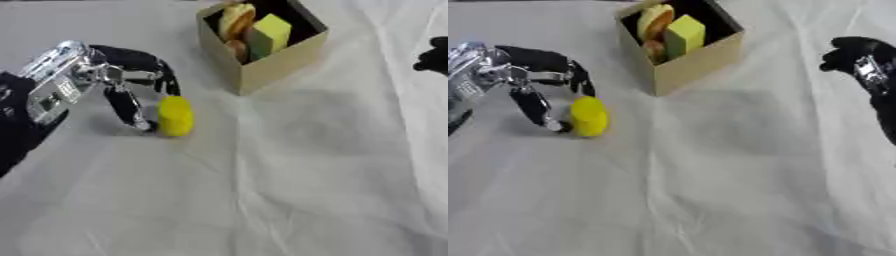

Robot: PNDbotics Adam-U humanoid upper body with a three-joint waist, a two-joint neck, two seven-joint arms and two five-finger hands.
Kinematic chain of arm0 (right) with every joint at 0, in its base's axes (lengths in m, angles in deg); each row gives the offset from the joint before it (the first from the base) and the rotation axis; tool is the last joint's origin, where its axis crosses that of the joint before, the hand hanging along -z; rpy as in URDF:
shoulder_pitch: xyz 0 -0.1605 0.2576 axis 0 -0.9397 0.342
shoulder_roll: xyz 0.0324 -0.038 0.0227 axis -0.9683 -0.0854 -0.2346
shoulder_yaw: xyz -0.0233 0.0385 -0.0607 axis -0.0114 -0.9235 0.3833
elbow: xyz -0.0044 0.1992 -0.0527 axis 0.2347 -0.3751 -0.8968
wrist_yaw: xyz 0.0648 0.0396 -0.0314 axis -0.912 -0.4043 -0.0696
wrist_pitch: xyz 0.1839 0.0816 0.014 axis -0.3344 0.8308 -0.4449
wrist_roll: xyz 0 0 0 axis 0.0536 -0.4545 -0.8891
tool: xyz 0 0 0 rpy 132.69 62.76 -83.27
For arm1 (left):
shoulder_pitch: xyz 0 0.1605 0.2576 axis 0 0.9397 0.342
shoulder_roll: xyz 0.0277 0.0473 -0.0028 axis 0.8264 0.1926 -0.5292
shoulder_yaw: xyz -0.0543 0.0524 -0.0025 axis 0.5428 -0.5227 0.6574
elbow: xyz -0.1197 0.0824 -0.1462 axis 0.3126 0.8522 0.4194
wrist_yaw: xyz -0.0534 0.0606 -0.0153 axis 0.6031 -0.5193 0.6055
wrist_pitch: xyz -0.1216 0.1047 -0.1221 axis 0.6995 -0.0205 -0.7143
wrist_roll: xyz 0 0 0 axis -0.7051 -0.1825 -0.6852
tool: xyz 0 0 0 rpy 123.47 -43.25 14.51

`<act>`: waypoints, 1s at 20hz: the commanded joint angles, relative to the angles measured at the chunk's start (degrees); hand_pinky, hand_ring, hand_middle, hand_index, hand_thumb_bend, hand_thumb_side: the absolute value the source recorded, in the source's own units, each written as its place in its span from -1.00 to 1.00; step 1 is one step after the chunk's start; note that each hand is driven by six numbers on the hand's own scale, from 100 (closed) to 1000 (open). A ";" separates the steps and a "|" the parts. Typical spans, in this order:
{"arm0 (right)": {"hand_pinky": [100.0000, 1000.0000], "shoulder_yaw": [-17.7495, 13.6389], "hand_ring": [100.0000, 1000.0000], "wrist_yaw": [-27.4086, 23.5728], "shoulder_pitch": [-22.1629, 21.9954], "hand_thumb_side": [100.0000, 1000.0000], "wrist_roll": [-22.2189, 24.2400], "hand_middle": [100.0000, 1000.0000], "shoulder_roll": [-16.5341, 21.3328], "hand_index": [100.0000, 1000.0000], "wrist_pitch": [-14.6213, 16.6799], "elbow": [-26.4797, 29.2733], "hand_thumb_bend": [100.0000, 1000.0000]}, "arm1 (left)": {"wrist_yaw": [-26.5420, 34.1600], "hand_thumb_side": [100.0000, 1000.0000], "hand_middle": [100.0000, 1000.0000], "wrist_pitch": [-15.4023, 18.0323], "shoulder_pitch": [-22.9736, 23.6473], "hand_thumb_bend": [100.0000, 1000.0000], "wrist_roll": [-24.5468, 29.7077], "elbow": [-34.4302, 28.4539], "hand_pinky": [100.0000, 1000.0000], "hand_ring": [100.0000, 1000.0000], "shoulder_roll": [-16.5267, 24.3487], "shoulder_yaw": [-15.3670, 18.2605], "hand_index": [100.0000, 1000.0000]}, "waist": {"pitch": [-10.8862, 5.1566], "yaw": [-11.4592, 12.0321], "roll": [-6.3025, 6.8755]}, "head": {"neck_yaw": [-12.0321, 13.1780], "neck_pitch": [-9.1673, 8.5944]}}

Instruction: Pick up objects on the table and place them in the box.

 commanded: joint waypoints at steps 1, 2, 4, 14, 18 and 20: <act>0.78 -0.60 0.37 -0.32 0.57 0.46 -0.19 0.24 0.70 0.55 0.00 0.91 -1.00 | 0.62 -0.55 0.32 0.15 -0.77 -0.26 -0.78 -1.10 0.42 0.33 0.75 1.12 0.63 | -1.06 -0.06 -0.15 | 0.12 -0.52; 0.78 -0.60 0.37 -0.32 0.55 0.46 -0.19 0.24 0.71 0.55 -0.01 0.90 -1.00 | 1.01 -0.54 0.33 0.27 -0.78 -0.19 -0.59 -1.75 0.43 0.33 0.85 1.14 0.65 | -1.06 -0.04 -0.14 | 0.12 -0.49; 0.78 -0.61 0.37 -0.32 0.51 0.46 -0.20 0.24 0.72 0.55 -0.03 0.90 -1.00 | 1.63 -0.53 0.33 0.42 -0.84 -0.13 0.09 -3.02 0.43 0.34 1.12 1.25 0.66 | -1.07 0.01 -0.10 | 0.14 -0.49; 0.78 -0.61 0.36 -0.43 0.36 0.46 -0.29 0.24 0.67 0.54 -0.13 0.95 -1.00 | 0.08 -0.36 0.45 0.35 -1.29 0.16 1.78 -5.05 0.49 0.43 1.10 1.59 0.77 | -1.17 0.02 0.00 | 0.17 -0.66; 0.78 -0.62 0.36 -0.48 0.37 0.45 -0.35 0.24 0.60 0.54 -0.13 0.96 -1.00 | -0.78 -0.34 0.40 0.45 -1.77 0.11 1.38 -3.70 0.47 0.40 -0.07 1.04 0.74 | -1.23 -0.16 -0.08 | 0.37 -0.77; 0.78 -0.62 0.36 -0.50 0.37 0.45 -0.42 0.24 0.58 0.54 -0.13 0.95 -1.00 | -1.11 -0.34 0.37 0.54 -2.00 0.06 1.28 -2.57 0.45 0.37 -0.75 0.77 0.73 | -1.22 -0.24 -0.12 | 0.44 -0.83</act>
